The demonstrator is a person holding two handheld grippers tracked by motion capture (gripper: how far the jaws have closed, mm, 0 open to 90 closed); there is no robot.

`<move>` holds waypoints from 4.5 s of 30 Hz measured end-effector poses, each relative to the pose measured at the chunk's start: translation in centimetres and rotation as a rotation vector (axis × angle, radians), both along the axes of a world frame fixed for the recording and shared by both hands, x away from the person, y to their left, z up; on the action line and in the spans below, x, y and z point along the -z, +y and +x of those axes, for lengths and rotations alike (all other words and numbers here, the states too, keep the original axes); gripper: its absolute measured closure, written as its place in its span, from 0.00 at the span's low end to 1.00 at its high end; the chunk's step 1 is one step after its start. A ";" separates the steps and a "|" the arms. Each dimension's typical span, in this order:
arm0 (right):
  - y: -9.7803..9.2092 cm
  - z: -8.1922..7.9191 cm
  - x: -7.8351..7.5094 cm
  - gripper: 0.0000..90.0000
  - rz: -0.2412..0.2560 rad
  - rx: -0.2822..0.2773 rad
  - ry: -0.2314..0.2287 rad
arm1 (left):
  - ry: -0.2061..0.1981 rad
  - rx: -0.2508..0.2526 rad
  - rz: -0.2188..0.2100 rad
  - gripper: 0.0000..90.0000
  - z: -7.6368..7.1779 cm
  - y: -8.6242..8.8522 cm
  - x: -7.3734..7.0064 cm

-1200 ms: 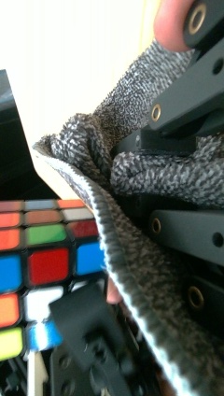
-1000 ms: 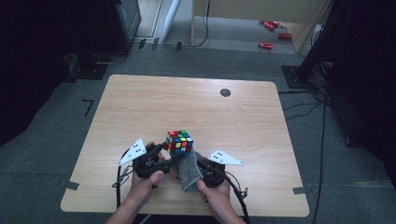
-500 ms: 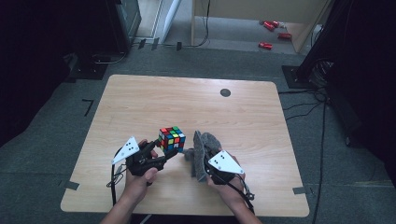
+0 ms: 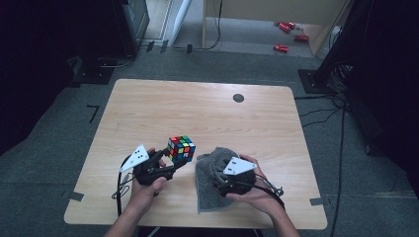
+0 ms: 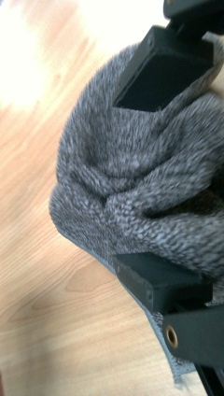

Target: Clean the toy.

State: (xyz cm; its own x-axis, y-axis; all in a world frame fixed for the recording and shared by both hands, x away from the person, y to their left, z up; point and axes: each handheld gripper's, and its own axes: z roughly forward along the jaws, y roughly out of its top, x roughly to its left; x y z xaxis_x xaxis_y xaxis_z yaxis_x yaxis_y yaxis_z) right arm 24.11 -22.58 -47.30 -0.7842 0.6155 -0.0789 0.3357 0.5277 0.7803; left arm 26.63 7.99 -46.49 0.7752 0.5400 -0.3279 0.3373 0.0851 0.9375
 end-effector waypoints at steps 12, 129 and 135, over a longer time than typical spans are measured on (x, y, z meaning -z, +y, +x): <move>1.2 2.6 4.0 0.12 -0.126 0.111 0.082 | 0.005 0.045 0.034 0.39 -0.1 -0.7 0.5; 2.0 -2.3 -4.8 0.79 0.411 0.234 -0.105 | -0.134 0.162 0.282 0.39 -3.0 -5.0 0.9; 1.3 -1.8 -4.2 0.79 0.411 0.270 -0.058 | -0.094 0.154 0.271 0.39 -2.6 -4.8 1.1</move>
State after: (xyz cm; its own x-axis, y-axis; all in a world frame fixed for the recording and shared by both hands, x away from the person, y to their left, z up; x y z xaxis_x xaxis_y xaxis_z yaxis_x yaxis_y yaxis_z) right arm 22.27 -21.28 -43.09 -0.5937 0.7857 0.1739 0.3675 0.0725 0.9272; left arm 24.06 3.16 -47.61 0.8746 0.4718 -0.1116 0.2378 -0.2168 0.9468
